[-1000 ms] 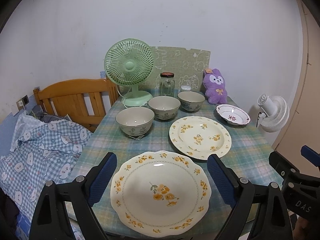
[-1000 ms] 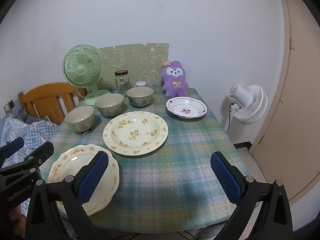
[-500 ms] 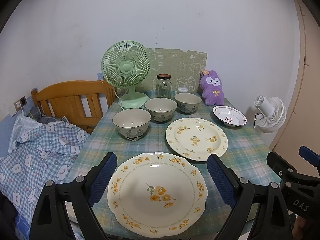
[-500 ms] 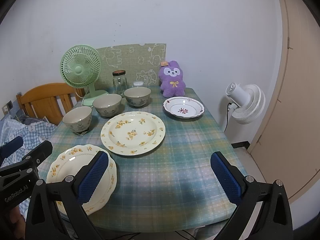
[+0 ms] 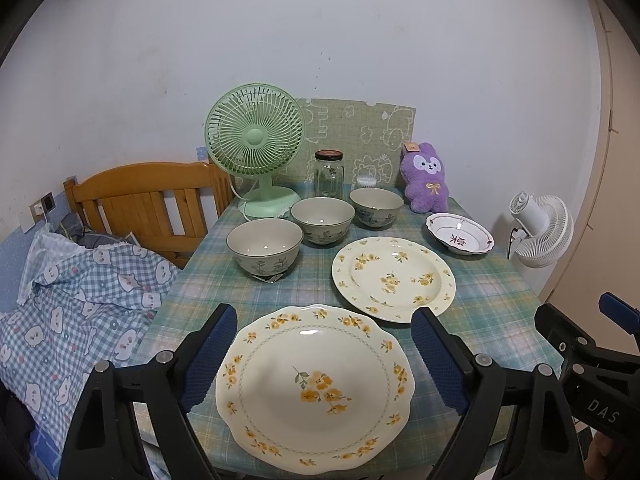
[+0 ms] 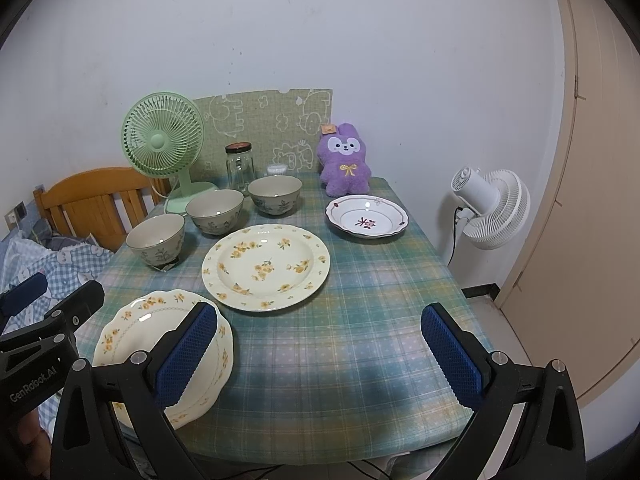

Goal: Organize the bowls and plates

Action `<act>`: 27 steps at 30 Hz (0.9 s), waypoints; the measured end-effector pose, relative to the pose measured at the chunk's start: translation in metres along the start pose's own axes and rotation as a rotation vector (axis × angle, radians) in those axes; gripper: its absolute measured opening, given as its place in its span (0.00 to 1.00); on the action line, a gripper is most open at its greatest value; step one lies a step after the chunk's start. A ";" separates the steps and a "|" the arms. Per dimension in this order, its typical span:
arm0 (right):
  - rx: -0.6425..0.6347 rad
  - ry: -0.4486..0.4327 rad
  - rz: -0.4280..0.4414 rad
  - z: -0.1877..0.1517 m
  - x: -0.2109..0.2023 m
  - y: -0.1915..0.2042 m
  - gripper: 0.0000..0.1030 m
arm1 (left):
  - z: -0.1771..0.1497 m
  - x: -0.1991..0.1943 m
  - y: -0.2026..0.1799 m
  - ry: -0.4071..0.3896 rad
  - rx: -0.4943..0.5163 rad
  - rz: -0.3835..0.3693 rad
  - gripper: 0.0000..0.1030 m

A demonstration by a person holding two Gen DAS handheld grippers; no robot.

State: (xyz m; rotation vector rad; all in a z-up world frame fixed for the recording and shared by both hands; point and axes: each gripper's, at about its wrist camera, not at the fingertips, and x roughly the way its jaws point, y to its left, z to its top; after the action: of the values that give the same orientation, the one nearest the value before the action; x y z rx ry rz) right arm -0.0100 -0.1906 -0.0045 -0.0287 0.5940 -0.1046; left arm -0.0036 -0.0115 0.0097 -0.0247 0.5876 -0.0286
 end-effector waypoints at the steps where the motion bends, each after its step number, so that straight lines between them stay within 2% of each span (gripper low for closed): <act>1: 0.000 -0.001 0.001 0.000 -0.001 0.000 1.00 | 0.000 0.000 0.000 0.000 0.000 0.000 0.87; 19: -0.003 0.001 0.020 0.004 -0.001 0.001 0.99 | 0.004 -0.004 0.000 -0.003 -0.001 0.007 0.87; 27: -0.012 0.012 0.053 0.013 0.008 0.017 0.98 | 0.013 0.007 0.012 0.013 -0.004 0.017 0.85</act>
State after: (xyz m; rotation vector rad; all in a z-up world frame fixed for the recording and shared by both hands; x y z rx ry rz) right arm 0.0057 -0.1744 0.0004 -0.0234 0.6073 -0.0501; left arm 0.0099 0.0003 0.0163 -0.0239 0.6004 -0.0115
